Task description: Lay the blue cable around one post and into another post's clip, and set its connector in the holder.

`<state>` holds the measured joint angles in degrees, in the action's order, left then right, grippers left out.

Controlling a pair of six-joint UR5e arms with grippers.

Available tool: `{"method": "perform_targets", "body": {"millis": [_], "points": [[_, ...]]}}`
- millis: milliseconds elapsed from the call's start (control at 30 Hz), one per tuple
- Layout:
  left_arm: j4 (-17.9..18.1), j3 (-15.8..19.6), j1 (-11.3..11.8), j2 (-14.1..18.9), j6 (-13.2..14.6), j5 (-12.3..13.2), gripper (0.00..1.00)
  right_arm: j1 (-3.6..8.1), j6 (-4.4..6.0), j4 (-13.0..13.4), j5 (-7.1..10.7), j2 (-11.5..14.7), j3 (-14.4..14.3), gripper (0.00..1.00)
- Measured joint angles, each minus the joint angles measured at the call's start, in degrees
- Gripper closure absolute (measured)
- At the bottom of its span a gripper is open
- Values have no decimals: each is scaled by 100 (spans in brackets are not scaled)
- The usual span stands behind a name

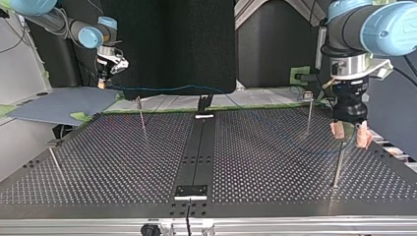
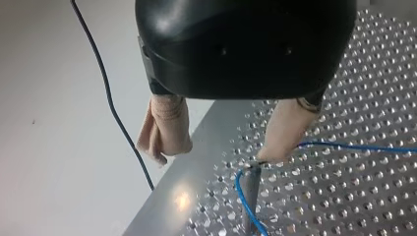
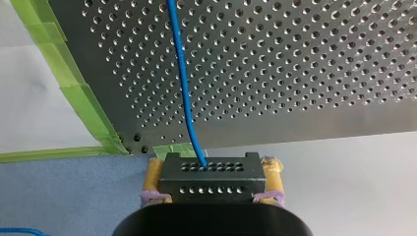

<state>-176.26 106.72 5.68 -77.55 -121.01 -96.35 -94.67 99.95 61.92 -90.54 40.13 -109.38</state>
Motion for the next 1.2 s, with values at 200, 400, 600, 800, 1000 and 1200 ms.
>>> {"method": "perform_targets", "body": {"millis": [200,400,600,800,1000,1200], "points": [[60,-62,34,-167,78,-99,0,0,0,-14,-1,0,0,100],[1,-96,46,-329,248,-279,0,0,-1,-20,-2,0,3,100],[-1,-98,62,-297,289,-333,0,2,0,-13,-4,0,6,100],[25,-103,134,-396,382,-450,0,1,0,-12,-6,0,7,100],[196,-111,202,-663,428,-492,0,2,-7,-20,-6,0,12,100],[479,-122,265,-804,319,-435,0,-2,-9,-21,-3,0,15,100]]}}
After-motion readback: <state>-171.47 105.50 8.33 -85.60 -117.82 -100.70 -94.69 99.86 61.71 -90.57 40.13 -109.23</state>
